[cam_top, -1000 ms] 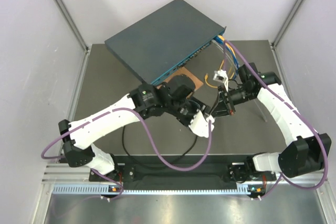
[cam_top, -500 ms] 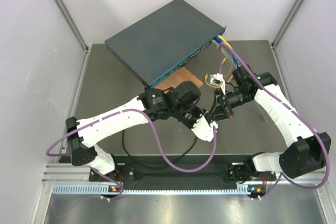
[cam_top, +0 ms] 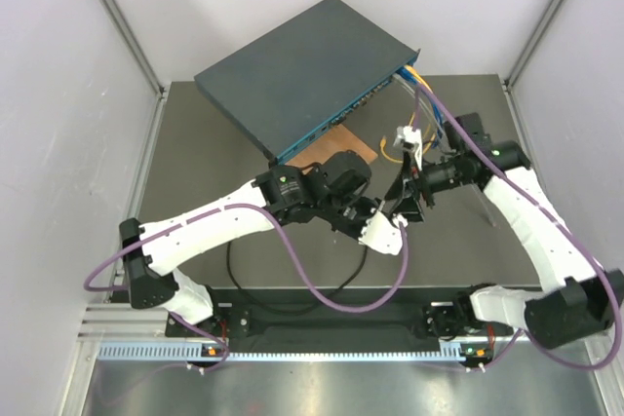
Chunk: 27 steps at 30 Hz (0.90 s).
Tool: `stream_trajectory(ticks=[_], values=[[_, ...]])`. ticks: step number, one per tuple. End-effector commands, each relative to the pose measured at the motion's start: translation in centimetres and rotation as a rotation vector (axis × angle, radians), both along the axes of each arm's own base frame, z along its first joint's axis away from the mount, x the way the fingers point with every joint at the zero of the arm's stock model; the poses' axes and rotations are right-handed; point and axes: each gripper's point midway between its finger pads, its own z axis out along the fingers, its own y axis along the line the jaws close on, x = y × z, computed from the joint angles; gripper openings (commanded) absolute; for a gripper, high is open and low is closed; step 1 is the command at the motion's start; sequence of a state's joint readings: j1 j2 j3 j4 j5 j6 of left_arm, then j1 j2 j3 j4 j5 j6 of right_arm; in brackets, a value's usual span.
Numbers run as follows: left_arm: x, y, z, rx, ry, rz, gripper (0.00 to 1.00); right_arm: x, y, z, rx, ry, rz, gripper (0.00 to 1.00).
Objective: Insert the plug into the switch port
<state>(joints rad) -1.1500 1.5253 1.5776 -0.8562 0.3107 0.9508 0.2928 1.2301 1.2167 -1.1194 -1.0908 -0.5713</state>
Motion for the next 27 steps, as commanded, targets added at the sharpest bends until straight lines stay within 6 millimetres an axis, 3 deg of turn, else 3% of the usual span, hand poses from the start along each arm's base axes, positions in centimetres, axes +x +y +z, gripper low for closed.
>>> stream_trajectory(ticks=[1,2,3,5,7,10,14,18,20,22,27], values=[[-1.4,0.3,3.0,-0.113,0.182,0.098,0.0,5.1,-1.4,4.0,-0.003,-0.301,-0.234,0.84],[-2.4,0.3,3.0,-0.114,0.253,0.081,0.0,6.5,-2.0,4.6,-0.018,-0.359,-0.305,0.87],[-2.1,0.5,2.7,-0.105,0.296,0.105,0.0,6.7,-2.4,5.6,-0.013,-0.409,-0.342,0.89],[-2.1,0.4,3.1,-0.124,0.415,0.158,0.0,8.0,-3.7,5.4,-0.062,-0.448,-0.449,0.97],[-1.2,0.2,4.2,-0.183,0.58,0.224,0.0,8.2,-4.8,5.4,-0.1,-0.508,-0.486,1.0],[-0.9,0.5,4.4,-0.176,0.818,0.29,0.0,7.8,-6.0,5.1,-0.151,-0.535,-0.513,1.0],[-0.3,0.4,5.0,-0.191,1.014,0.358,0.0,6.1,-7.5,4.6,-0.206,-0.636,-0.461,1.0],[1.6,0.3,4.8,-0.202,1.127,0.484,0.0,2.2,-7.3,3.7,-0.204,-0.746,-0.273,0.99],[1.8,0.1,4.6,-0.195,1.16,0.508,0.0,0.6,-6.9,2.7,-0.195,-0.821,-0.152,0.97],[1.7,-0.1,4.4,-0.181,1.219,0.531,0.0,-0.6,-6.6,3.1,-0.161,-0.91,-0.098,0.92],[2.0,-0.7,3.4,-0.151,1.316,0.611,0.0,-0.6,-5.8,4.0,-0.12,-1.054,-0.012,0.72]])
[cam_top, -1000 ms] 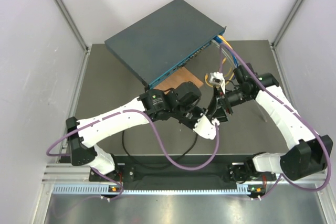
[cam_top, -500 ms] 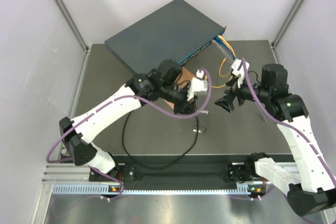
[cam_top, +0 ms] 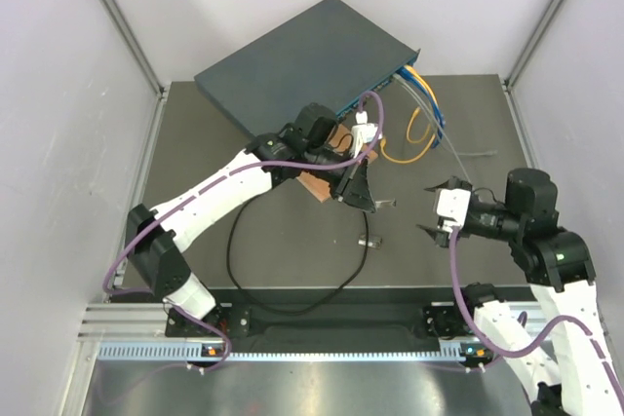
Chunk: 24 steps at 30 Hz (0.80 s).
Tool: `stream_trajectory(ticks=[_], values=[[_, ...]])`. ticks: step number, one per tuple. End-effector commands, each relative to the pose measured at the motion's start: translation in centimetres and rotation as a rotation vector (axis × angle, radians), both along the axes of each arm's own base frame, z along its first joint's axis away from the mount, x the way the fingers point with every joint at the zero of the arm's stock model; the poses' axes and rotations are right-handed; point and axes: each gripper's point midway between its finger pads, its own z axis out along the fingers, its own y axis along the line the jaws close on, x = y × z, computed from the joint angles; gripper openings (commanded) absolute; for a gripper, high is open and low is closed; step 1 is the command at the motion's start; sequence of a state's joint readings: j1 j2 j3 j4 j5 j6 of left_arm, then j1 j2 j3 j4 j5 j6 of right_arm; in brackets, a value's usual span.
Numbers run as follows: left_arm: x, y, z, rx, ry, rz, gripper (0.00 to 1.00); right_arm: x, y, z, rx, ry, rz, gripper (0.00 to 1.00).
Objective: Insert the plug into the switch port
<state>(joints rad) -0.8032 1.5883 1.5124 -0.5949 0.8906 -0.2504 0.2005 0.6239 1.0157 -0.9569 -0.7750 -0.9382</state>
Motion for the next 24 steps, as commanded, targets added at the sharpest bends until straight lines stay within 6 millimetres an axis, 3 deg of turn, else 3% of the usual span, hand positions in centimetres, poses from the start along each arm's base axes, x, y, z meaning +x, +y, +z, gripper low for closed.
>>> stream_trajectory(ticks=[1,9,19,24], values=[[0.1,-1.1,0.9,-0.028,0.111,0.036,0.0,0.4,1.3,0.9,-0.02,-0.121,0.14,0.7],[0.1,-1.4,1.0,-0.049,0.235,0.035,0.0,1.7,2.9,0.5,-0.085,-0.13,0.239,0.54],[0.8,-1.9,0.9,-0.069,0.314,0.027,0.0,1.9,5.2,0.0,-0.101,-0.124,0.257,0.5],[0.7,-1.9,0.9,-0.073,0.323,0.023,0.0,2.0,5.7,0.0,-0.1,-0.128,0.266,0.42]])
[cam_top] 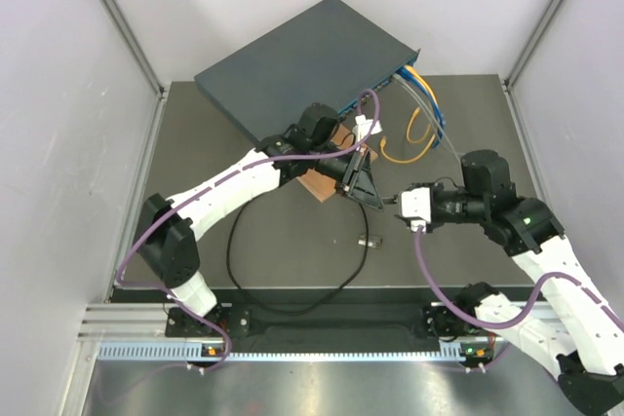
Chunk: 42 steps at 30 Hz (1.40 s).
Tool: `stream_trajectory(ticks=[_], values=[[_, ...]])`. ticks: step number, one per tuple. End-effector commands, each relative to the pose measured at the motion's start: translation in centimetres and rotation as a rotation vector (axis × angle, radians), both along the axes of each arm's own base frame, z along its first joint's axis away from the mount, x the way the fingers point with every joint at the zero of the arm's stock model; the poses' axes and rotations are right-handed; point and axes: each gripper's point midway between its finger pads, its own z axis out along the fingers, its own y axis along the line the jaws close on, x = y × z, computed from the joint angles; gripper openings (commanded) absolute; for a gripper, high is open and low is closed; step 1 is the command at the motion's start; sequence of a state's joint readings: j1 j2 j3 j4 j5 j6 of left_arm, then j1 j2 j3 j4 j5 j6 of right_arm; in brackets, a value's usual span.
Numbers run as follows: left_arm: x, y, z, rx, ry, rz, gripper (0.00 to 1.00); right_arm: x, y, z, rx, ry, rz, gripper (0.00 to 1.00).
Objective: Insert the plug into the switch port
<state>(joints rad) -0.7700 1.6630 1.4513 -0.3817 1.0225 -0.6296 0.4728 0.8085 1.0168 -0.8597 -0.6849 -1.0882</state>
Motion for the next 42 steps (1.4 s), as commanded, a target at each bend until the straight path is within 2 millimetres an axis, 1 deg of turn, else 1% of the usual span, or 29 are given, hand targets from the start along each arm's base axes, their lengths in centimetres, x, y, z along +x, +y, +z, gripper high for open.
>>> stream_trajectory(ticks=[1,5,8,9,11,12,13,14,16,17,19,20,22,23,25,26,27,28,30,31,33,34,36,37,38,39,40,41,42], values=[[0.1,-0.3,1.1,-0.064,-0.024,-0.025,0.0,0.6,0.8,1.9,0.037,-0.061,0.006,0.41],[0.1,-0.3,1.2,-0.069,-0.026,-0.025,0.0,0.8,1.0,1.8,0.027,-0.06,0.006,0.34],[0.0,-0.3,1.3,-0.073,-0.028,-0.028,0.0,1.0,1.1,1.5,0.019,-0.056,0.001,0.22],[0.0,-0.3,1.3,-0.075,-0.029,-0.028,0.0,1.0,1.1,1.6,0.019,-0.058,-0.003,0.12],[-0.1,-0.3,1.6,-0.091,-0.04,-0.04,0.0,1.4,0.9,1.4,0.016,-0.053,-0.028,0.01],[0.0,-0.3,2.0,-0.109,-0.068,-0.046,0.02,1.4,0.9,1.5,0.017,-0.054,-0.033,0.0],[0.3,-0.3,2.3,-0.113,-0.091,-0.032,0.17,1.6,0.7,1.3,0.01,-0.054,-0.049,0.0],[1.0,-0.3,3.2,-0.127,-0.119,-0.019,0.23,1.7,0.6,1.2,0.007,-0.053,-0.057,0.0],[2.0,-0.1,4.1,-0.14,-0.171,0.0,0.43,1.7,0.4,1.0,0.009,-0.041,-0.077,0.0],[3.3,0.1,5.9,-0.166,-0.223,0.028,0.53,1.7,0.4,1.3,0.02,-0.049,-0.082,0.0],[5.2,0.5,7.0,-0.171,-0.291,0.064,0.61,1.6,0.3,1.2,0.033,-0.031,-0.105,0.0],[7.0,1.1,9.3,-0.199,-0.356,0.113,0.64,1.7,0.3,1.5,0.047,-0.037,-0.113,0.0],[9.1,1.8,10.8,-0.224,-0.412,0.156,0.69,1.6,0.3,1.5,0.064,-0.004,-0.139,0.0],[10.5,2.7,13.0,-0.253,-0.452,0.2,0.72,1.6,0.3,1.6,0.074,0.005,-0.149,0.0],[12.1,3.7,14.9,-0.285,-0.499,0.24,0.74,1.6,0.6,1.6,0.104,0.045,-0.17,0.0],[13.2,4.8,16.7,-0.309,-0.552,0.28,0.77,1.5,0.5,1.7,0.117,0.054,-0.18,0.0],[14.0,5.4,17.6,-0.317,-0.576,0.316,0.77,1.6,0.7,1.7,0.135,0.077,-0.195,0.0],[14.8,6.7,18.8,-0.328,-0.613,0.361,0.78,1.6,0.7,1.5,0.14,0.09,-0.206,0.0],[15.6,8.7,21.2,-0.353,-0.675,0.455,0.8,1.9,0.8,1.5,0.166,0.121,-0.242,0.0],[16.9,10.3,21.6,-0.343,-0.69,0.516,0.82,2.2,0.7,1.3,0.164,0.132,-0.262,0.0],[17.4,13.1,23.8,-0.363,-0.714,0.632,0.83,2.6,0.7,1.1,0.171,0.159,-0.295,0.0],[19.0,15.5,23.4,-0.341,-0.698,0.712,0.83,2.7,0.8,1.0,0.172,0.168,-0.299,0.0],[19.6,18.5,24.3,-0.375,-0.668,0.812,0.83,3.1,0.9,1.0,0.18,0.189,-0.319,0.0],[20.2,21.7,23.9,-0.37,-0.611,0.922,0.82,3.4,1.0,0.9,0.179,0.192,-0.326,0.0],[20.4,23.2,23.9,-0.382,-0.602,0.968,0.82,3.6,1.0,0.8,0.179,0.198,-0.334,0.0],[19.0,24.5,25.2,-0.418,-0.638,1.003,0.82,3.9,1.0,0.9,0.184,0.205,-0.353,0.0],[20.4,27.5,23.1,-0.381,-0.59,1.108,0.81,4.2,1.0,0.6,0.176,0.218,-0.364,0.0],[20.2,28.7,22.7,-0.378,-0.569,1.147,0.82,4.4,1.0,0.6,0.177,0.223,-0.372,0.0],[19.0,29.5,23.1,-0.384,-0.582,1.176,0.82,4.7,1.0,0.8,0.182,0.231,-0.388,0.0]])
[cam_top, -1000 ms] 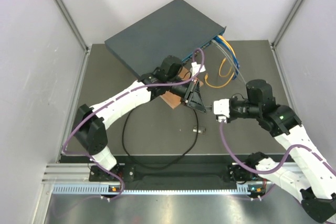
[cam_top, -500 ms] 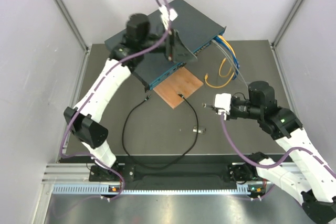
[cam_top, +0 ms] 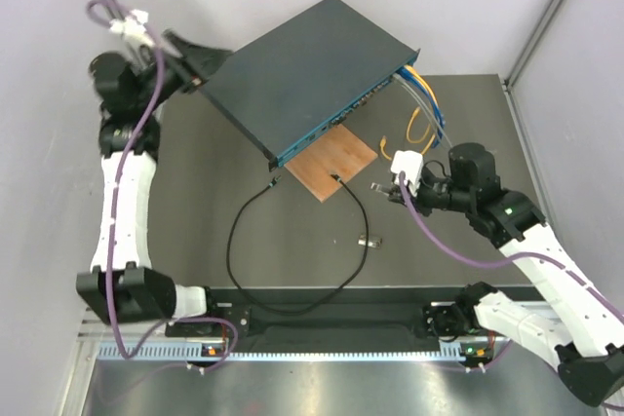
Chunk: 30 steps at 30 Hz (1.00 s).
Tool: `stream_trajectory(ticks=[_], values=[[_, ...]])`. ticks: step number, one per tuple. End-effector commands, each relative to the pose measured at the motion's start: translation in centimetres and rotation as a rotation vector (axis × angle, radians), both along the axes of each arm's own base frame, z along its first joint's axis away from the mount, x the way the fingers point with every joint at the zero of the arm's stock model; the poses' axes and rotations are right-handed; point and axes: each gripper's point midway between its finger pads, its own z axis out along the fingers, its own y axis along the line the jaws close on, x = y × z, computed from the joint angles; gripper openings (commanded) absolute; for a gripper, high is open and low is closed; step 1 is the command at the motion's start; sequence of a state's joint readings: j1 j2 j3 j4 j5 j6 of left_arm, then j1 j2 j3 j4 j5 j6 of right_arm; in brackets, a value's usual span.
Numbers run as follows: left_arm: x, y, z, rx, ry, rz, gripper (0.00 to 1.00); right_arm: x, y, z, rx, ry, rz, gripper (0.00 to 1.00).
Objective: Insert the plug into the switch port
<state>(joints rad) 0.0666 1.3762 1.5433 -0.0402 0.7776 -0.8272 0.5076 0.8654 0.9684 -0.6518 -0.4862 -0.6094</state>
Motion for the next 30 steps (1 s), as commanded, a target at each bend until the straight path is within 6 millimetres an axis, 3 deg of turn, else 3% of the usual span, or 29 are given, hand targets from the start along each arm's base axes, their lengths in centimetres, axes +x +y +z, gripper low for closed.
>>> stream_trajectory(ticks=[1,3,4,6,7,9,10,13,18,25,30], values=[[-2.1,4.2,1.8,-0.118,-0.041,0.144,0.82,1.5,0.5,1.7,0.049,-0.006,-0.056,0.0],[-3.5,5.7,1.2,-0.14,-0.029,0.197,0.82,1.9,0.3,1.8,0.053,0.014,-0.081,0.0],[-3.2,7.3,-1.4,-0.16,0.047,0.248,0.82,2.3,0.3,1.6,0.047,0.024,-0.095,0.0],[-3.7,8.5,-3.4,-0.177,0.111,0.319,0.82,2.9,-0.1,1.7,0.049,0.037,-0.128,0.0],[-3.7,9.0,-6.2,-0.185,0.191,0.347,0.82,3.3,-0.2,1.5,0.043,0.047,-0.145,0.0],[-4.1,8.7,-8.1,-0.2,0.237,0.337,0.83,4.0,-0.6,1.7,0.042,0.06,-0.174,0.0],[-4.1,8.6,-10.0,-0.217,0.283,0.33,0.83,4.5,-0.6,1.5,0.037,0.074,-0.185,0.0],[-4.1,8.2,-11.6,-0.227,0.287,0.3,0.84,5.7,-1.3,1.9,0.04,0.095,-0.214,0.0],[-3.3,6.9,-11.8,-0.262,0.253,0.208,0.84,8.7,-2.9,4.2,0.062,0.085,-0.275,0.0],[-2.6,3.6,-11.5,-0.276,0.209,0.084,0.84,12.3,-4.4,4.8,0.037,0.097,-0.328,0.0],[-1.0,3.0,-12.3,-0.328,0.232,0.076,0.83,14.1,-4.4,5.5,0.036,0.09,-0.342,0.0]])
